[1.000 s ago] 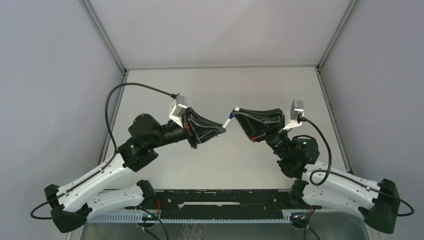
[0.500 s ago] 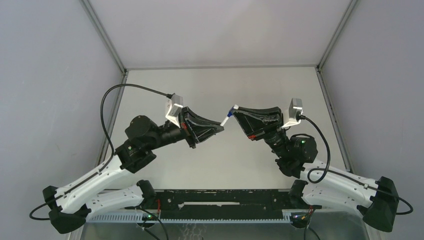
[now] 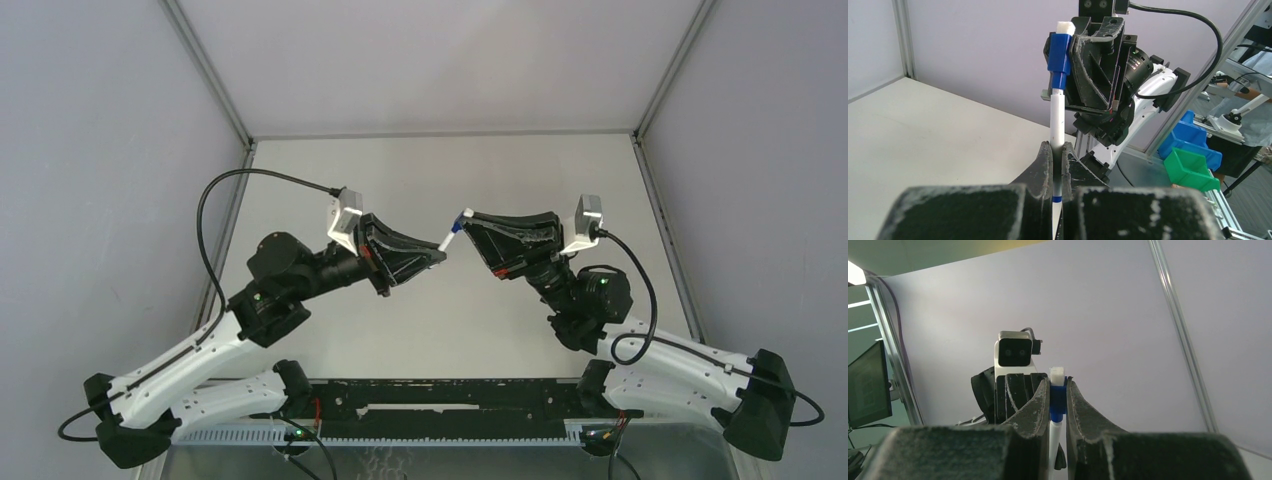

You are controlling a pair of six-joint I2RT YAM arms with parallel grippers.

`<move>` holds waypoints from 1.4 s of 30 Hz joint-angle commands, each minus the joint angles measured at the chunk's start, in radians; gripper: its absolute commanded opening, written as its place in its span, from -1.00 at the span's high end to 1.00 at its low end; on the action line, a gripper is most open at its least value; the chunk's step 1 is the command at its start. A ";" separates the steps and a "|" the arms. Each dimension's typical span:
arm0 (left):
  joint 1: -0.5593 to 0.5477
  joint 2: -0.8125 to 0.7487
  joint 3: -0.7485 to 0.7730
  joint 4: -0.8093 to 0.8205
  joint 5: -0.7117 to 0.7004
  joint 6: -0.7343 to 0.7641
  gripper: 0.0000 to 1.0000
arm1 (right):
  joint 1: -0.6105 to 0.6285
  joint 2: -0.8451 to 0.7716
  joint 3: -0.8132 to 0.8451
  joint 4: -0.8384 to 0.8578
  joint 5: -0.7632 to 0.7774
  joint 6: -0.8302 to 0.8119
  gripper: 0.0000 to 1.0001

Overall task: Insert the pens into the pen caps
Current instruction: Insert the pen cap onto the pen.

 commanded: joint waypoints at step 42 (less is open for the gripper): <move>0.002 -0.059 0.087 0.161 -0.182 0.008 1.00 | 0.269 0.081 -0.178 -0.298 -0.115 0.025 1.00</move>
